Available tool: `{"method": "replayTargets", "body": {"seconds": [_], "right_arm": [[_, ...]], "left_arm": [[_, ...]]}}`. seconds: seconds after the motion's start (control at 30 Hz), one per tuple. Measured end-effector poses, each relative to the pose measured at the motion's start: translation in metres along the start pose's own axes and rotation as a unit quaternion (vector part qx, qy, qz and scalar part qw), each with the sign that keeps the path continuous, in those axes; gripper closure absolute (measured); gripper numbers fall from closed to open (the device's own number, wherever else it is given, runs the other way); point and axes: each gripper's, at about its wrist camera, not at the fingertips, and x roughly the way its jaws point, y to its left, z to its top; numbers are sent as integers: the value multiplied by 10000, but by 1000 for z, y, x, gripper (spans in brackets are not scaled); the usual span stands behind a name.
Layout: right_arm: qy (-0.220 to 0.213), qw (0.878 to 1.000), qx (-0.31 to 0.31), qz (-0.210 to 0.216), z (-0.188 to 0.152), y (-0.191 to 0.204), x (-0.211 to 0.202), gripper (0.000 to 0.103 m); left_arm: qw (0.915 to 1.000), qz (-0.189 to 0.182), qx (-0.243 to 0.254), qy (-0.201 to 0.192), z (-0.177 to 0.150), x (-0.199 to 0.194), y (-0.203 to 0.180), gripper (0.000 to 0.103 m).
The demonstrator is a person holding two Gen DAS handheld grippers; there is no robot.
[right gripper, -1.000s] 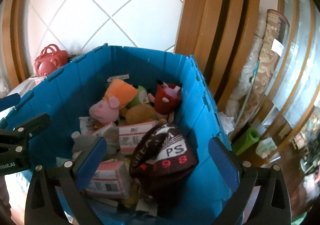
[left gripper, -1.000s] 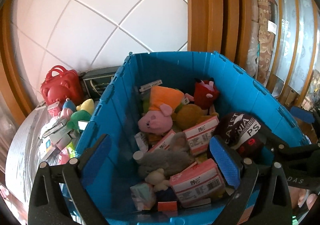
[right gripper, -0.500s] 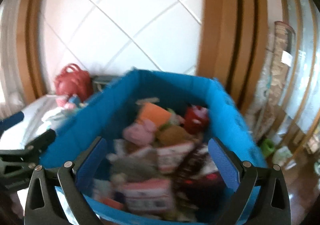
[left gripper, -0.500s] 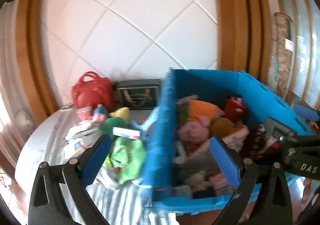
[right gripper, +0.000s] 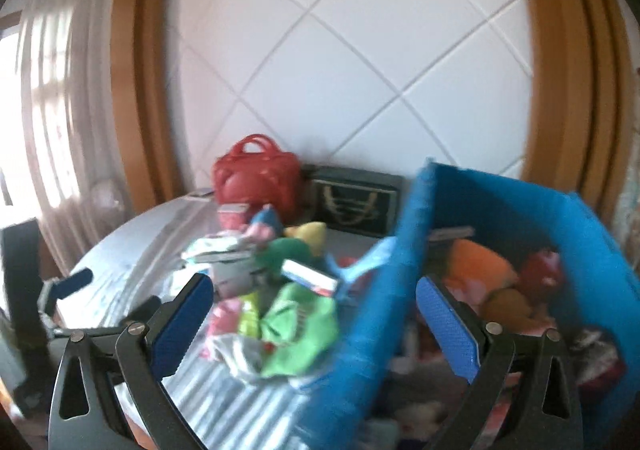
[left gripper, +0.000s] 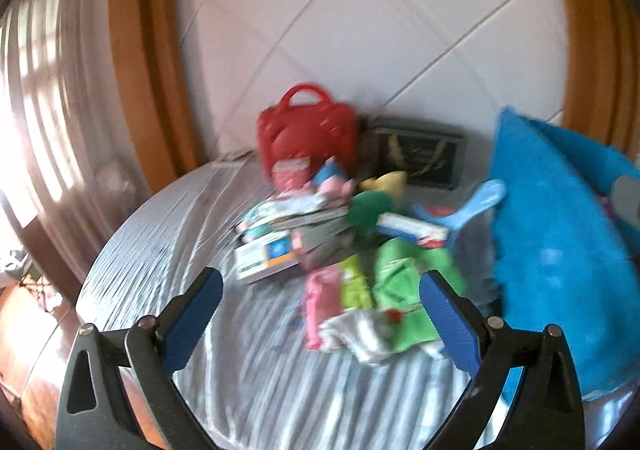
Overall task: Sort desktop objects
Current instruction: 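Return both tools from the crate to the pile on the table, then grasp the pink and green packets with left tool while right tool grasps green plush hat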
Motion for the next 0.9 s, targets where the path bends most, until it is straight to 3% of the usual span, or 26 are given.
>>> {"method": "replayTargets", "body": {"seconds": [0.17, 0.3, 0.53, 0.63, 0.77, 0.9], "right_arm": [[307, 9995, 87, 58, -2, 40, 59, 0], [871, 9958, 273, -91, -20, 52, 127, 0], [1843, 9797, 574, -534, -73, 39, 229, 0], [2202, 9690, 748, -831, -95, 22, 259, 0], [2529, 9575, 838, -1106, -116, 5, 285, 0], [2747, 9504, 822, -1206, -130, -5, 305, 0]], "left_arm": [[9986, 60, -23, 522, -5, 66, 35, 3], [9956, -57, 86, 935, -13, 120, 40, 3], [9850, -513, 160, 1640, -37, 221, 27, 3], [9763, -751, 149, 2024, -53, 261, 16, 3], [9681, -838, 128, 2356, -73, 301, 7, 3], [9660, -893, 107, 2426, -84, 323, 2, 5]]}}
